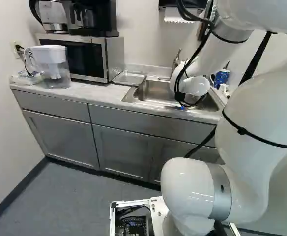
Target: Rinse the cup and place it in the tray
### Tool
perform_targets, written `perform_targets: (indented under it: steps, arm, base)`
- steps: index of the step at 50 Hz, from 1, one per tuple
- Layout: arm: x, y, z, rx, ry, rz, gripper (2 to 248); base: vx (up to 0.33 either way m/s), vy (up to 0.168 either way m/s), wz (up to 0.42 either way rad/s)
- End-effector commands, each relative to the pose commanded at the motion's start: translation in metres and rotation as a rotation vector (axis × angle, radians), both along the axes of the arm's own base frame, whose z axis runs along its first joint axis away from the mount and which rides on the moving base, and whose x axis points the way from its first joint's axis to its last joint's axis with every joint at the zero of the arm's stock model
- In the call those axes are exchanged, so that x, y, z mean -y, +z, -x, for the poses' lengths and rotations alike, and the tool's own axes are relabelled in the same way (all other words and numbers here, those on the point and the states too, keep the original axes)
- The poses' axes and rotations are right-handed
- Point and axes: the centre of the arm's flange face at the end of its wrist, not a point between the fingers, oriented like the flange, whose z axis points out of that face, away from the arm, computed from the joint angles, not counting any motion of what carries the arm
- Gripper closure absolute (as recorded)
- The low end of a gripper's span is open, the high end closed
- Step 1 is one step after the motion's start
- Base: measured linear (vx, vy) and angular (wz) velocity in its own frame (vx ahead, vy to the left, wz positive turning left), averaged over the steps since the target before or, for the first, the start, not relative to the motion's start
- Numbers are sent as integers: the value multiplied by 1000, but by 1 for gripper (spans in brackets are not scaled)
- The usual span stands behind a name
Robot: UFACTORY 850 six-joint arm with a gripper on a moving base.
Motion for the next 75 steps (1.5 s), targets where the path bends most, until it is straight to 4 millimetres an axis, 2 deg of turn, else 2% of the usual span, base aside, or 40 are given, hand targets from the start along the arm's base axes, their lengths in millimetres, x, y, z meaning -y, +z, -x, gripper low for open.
perform_targets:
  steps: [75]
  arm:
    - [0,0,0,0,0,0,127]
  base:
    - [0,0,0]
